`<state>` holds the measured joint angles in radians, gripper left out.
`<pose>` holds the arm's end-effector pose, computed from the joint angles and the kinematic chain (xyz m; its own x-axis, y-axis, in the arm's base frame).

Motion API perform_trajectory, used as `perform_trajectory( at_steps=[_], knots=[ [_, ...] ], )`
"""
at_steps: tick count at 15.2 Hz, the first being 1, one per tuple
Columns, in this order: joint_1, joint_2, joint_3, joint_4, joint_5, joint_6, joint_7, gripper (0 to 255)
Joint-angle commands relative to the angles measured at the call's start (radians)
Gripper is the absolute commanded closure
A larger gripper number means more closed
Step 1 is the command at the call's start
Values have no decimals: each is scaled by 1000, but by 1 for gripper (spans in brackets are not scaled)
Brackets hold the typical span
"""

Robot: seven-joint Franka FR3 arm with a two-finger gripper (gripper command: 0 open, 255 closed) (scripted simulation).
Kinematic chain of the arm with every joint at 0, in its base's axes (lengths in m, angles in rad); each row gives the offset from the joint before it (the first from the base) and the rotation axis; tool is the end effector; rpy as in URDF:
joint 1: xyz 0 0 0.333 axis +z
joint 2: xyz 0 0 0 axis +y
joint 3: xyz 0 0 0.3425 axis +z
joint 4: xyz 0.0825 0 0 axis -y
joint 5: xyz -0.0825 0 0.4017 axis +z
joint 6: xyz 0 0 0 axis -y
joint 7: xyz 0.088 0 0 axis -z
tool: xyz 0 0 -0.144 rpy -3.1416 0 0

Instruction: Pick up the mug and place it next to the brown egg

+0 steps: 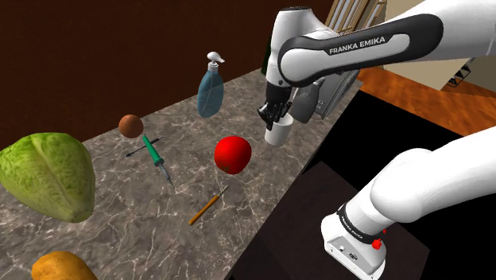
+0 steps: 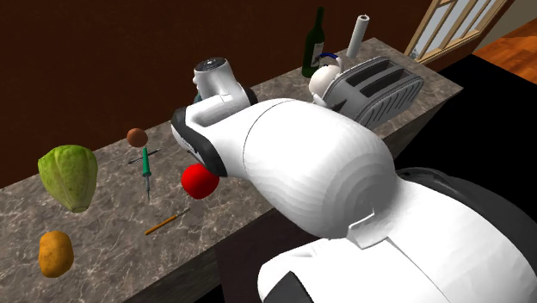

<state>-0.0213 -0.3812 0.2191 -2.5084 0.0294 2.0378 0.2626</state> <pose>0.4011 0.0809 0.3845 0.9918 -0.1012 -0.0784 -0.0950 -0.9923 0.0792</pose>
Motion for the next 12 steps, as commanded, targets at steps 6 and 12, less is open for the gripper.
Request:
perform_trajectory(
  at_steps=[6,12],
  knots=[
    [1,-41,-9,65,3,-105,-9,255],
    [0,-63,-15,129,3,-191,-15,255]
  ],
)
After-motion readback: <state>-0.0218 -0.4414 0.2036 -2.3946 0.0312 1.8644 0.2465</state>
